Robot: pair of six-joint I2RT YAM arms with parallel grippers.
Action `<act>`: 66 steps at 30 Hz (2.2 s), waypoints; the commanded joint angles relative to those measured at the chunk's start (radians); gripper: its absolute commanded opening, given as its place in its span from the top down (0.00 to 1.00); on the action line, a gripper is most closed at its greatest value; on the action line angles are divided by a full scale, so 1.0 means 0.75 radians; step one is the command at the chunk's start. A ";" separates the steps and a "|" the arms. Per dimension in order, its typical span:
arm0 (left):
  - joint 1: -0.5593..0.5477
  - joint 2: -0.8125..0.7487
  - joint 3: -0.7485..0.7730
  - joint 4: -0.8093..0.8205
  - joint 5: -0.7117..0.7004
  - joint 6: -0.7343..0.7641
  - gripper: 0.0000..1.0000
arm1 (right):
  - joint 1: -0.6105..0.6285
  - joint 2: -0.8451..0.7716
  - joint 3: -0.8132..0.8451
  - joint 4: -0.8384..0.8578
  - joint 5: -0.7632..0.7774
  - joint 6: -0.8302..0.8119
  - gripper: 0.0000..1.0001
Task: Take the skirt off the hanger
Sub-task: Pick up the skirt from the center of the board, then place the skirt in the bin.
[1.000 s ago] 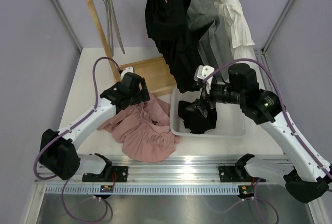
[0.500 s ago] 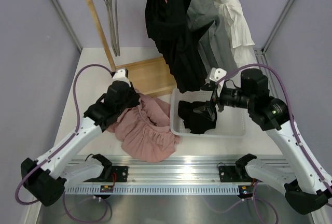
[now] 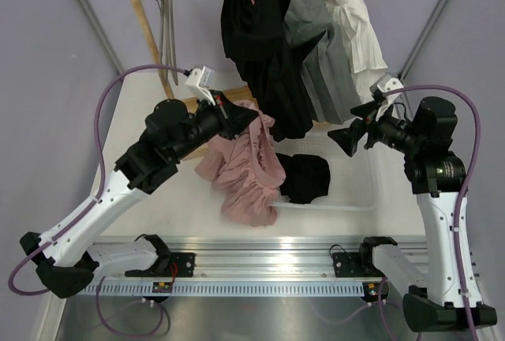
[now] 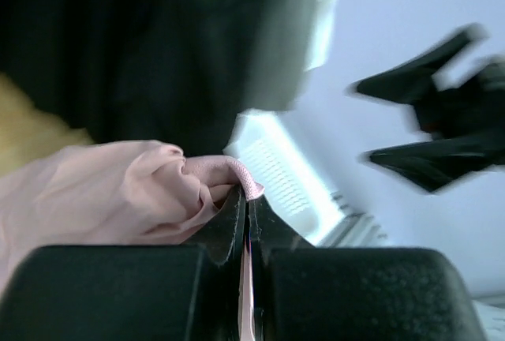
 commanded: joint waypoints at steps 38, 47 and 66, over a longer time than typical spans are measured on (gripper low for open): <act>-0.194 1.135 1.242 0.897 0.029 0.517 1.00 | -0.799 -0.115 -0.171 0.301 -0.529 0.384 0.01; -0.223 1.016 0.967 0.957 -0.047 0.847 1.00 | -0.836 -0.137 -0.212 0.307 -0.570 0.382 0.01; -0.437 0.873 -0.130 1.552 0.491 -0.169 1.00 | -0.858 -0.113 -0.222 0.185 -0.650 0.268 0.01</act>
